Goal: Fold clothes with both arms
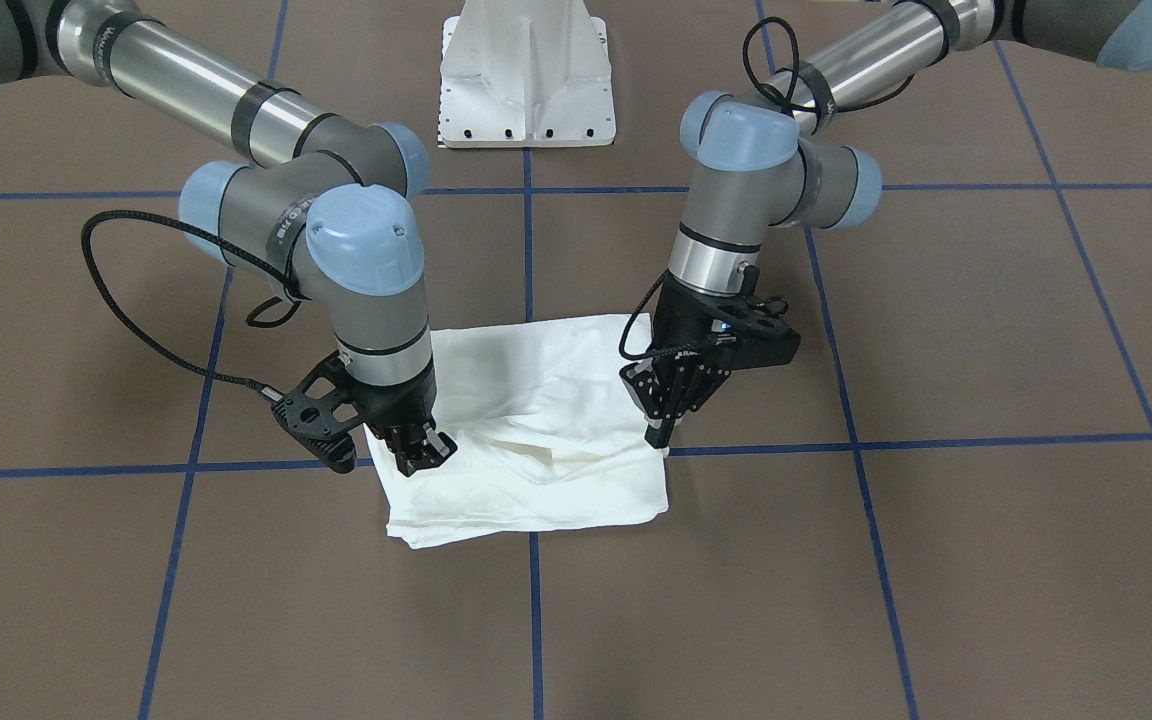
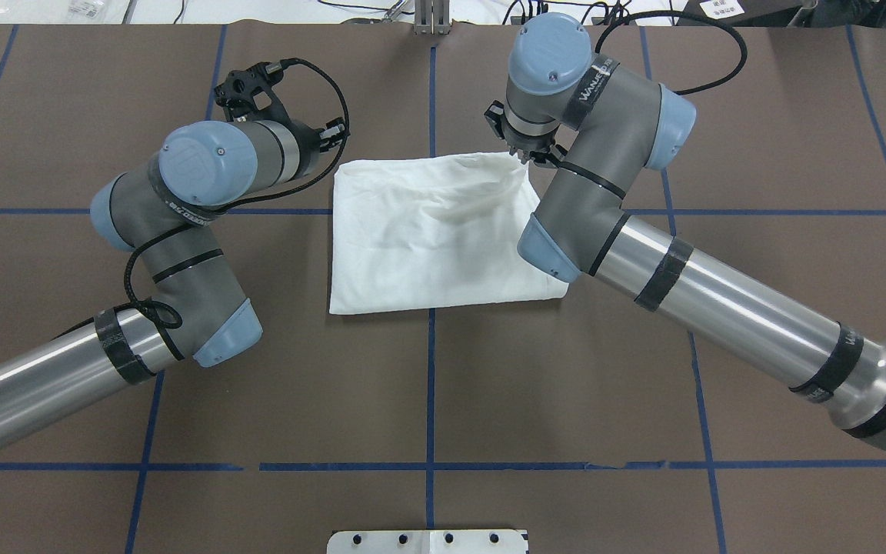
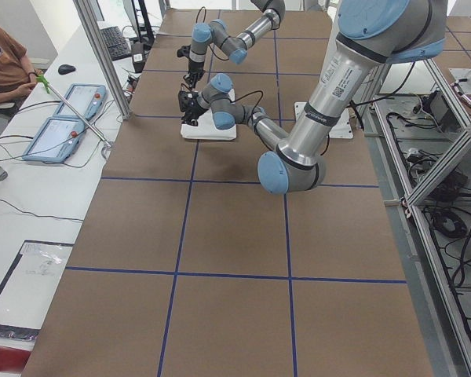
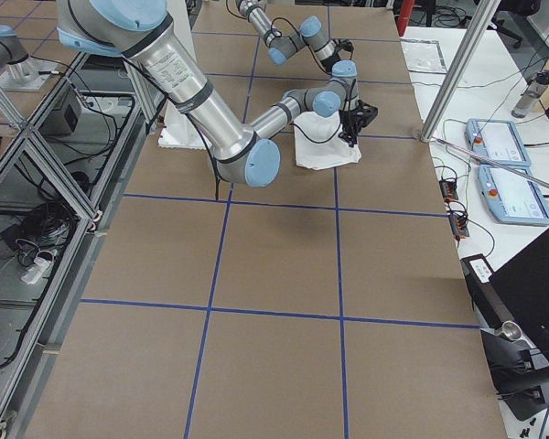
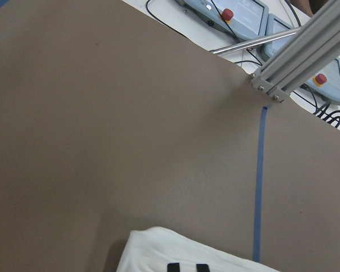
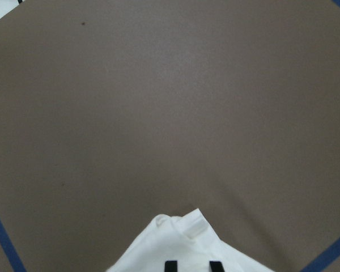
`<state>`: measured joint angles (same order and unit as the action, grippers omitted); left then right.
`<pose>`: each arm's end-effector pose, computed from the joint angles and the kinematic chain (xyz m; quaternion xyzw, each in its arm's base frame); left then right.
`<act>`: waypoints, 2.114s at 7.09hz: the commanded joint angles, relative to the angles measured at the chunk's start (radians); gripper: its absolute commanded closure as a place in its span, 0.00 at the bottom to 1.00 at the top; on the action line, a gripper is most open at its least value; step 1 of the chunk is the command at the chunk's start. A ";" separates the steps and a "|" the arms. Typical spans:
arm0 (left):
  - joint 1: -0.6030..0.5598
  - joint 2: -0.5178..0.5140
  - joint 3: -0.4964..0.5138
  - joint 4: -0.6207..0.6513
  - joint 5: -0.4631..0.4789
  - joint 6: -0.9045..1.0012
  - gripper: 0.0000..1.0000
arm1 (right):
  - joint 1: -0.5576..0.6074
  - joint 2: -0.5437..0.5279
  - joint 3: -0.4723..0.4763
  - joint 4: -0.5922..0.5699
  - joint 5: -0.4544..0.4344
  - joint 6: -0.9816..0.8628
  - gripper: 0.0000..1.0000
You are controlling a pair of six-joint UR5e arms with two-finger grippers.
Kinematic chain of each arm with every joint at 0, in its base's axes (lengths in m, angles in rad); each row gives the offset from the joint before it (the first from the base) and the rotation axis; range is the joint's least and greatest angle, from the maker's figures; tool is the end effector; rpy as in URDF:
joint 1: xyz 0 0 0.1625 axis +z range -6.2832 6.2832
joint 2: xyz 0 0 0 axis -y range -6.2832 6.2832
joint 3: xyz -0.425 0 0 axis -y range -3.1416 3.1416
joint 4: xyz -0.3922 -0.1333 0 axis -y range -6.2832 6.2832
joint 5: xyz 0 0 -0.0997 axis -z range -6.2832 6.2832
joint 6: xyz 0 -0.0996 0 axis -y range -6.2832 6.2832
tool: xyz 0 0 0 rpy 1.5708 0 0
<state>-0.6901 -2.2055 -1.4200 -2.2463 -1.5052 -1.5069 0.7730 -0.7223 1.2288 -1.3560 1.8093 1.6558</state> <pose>0.4740 -0.5726 0.2706 0.2271 0.4989 -0.2746 0.7900 -0.4964 -0.6376 0.2600 0.0134 -0.3674 0.3483 0.8623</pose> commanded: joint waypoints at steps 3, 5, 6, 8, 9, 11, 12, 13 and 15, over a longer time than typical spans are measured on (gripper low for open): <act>-0.136 0.054 0.023 -0.016 -0.210 0.306 0.51 | 0.199 -0.118 -0.043 0.034 0.139 -0.411 0.00; -0.337 0.154 0.010 -0.015 -0.532 0.666 0.50 | 0.387 -0.259 0.004 0.035 0.331 -0.776 0.00; -0.424 0.212 0.012 -0.010 -0.611 0.864 0.50 | 0.482 -0.322 0.005 0.034 0.393 -0.977 0.00; -0.594 0.314 0.010 0.014 -0.711 1.189 0.48 | 0.641 -0.443 0.008 0.018 0.477 -1.335 0.00; -0.668 0.364 0.007 0.017 -0.819 1.285 0.45 | 0.708 -0.524 0.012 0.021 0.513 -1.479 0.00; -0.735 0.531 -0.124 0.023 -0.869 1.295 0.14 | 0.785 -0.677 0.105 0.017 0.545 -1.610 0.00; -0.774 0.640 -0.225 0.025 -0.869 1.295 0.00 | 0.776 -0.815 0.255 0.002 0.538 -1.610 0.00; -0.776 0.699 -0.293 0.062 -0.869 1.295 0.00 | 0.779 -0.868 0.368 -0.088 0.535 -1.610 0.00; -0.775 0.766 -0.346 0.105 -0.830 1.304 0.00 | 0.776 -0.931 0.455 -0.152 0.492 -1.617 0.00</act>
<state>-1.4640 -1.4867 -1.7297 -2.1589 -2.3613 -0.2084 1.5498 -1.6092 1.6293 -1.4757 2.3287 0.0437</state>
